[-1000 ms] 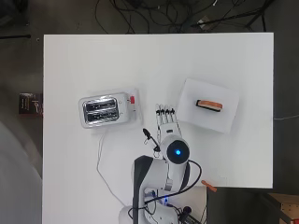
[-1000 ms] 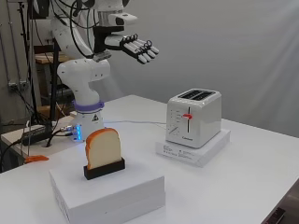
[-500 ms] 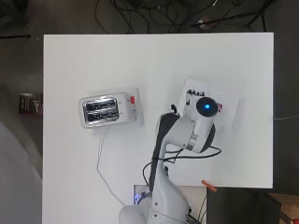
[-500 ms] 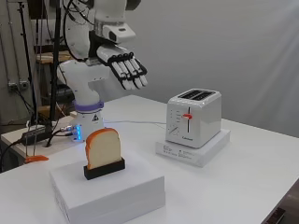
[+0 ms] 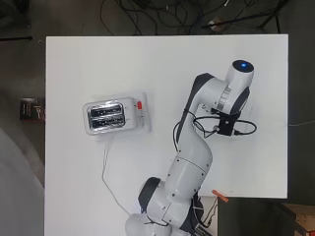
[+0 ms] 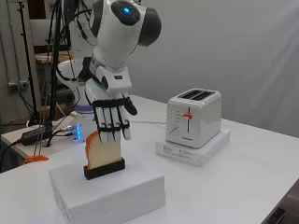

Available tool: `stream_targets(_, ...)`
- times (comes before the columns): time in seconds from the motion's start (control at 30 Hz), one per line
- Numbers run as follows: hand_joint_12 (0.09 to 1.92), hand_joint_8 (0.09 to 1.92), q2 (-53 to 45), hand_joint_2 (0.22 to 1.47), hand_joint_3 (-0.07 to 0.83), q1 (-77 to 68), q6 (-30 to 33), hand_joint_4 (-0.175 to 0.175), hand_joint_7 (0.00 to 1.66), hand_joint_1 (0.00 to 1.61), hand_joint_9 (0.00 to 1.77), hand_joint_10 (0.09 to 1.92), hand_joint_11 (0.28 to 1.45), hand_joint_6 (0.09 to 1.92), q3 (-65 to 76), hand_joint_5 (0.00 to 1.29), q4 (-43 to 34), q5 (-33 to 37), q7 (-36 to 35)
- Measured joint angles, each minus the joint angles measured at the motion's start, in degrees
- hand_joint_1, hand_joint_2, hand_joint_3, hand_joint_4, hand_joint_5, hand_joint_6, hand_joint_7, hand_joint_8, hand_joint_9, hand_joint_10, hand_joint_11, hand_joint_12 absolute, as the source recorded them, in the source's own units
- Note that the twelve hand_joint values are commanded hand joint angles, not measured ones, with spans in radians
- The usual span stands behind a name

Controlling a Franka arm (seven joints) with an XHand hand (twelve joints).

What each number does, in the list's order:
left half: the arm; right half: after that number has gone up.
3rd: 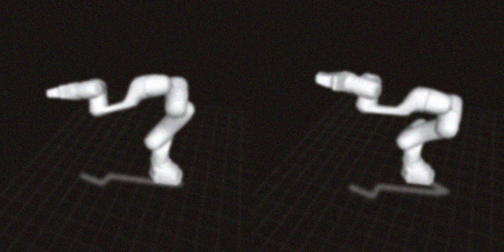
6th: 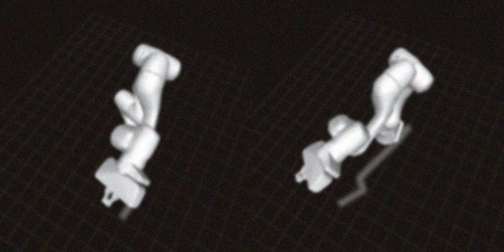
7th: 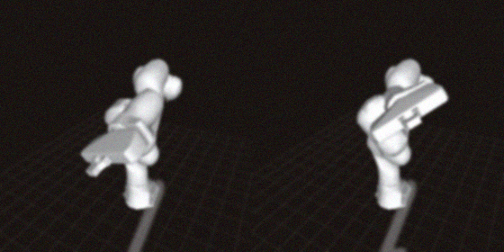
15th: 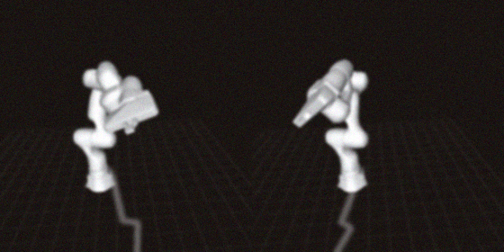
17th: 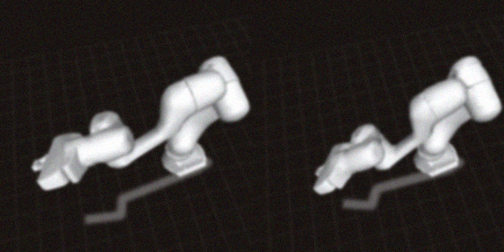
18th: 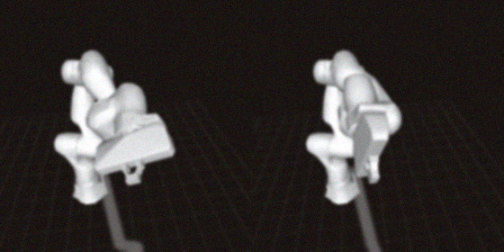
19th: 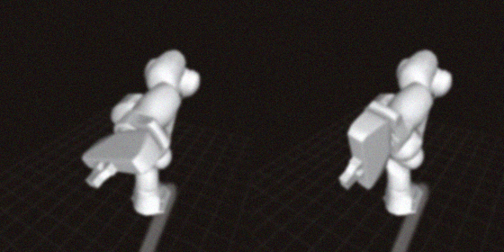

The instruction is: Teleoperate dual arm-hand system to toast a bread

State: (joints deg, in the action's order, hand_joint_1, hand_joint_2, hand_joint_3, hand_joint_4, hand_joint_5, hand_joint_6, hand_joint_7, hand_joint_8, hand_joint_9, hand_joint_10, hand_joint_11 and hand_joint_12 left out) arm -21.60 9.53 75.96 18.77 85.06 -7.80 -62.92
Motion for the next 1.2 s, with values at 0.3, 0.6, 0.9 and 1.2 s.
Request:
stream_targets(0.3,0.09,0.09,2.19,0.93,-0.014,-0.68,1.06,0.089,0.51,0.24,0.64,0.09,0.54,0.09,-2.27,0.38,9.25,-11.32,7.39)
stream_targets(0.6,1.09,1.02,-1.13,1.16,0.001,0.32,2.33,-0.170,1.05,1.22,1.36,0.36,0.62,1.18,-1.82,0.73,8.09,-12.58,6.78)
stream_targets(0.9,1.11,1.09,0.10,1.19,0.001,0.44,3.81,-0.175,1.02,1.23,1.42,0.24,0.62,1.26,-3.44,0.67,6.51,-10.75,8.04)
stream_targets(1.2,0.93,0.09,17.40,1.27,-0.001,-1.62,13.62,0.173,1.30,0.87,1.42,0.14,0.62,1.41,-12.14,0.69,16.11,-4.19,-1.06)
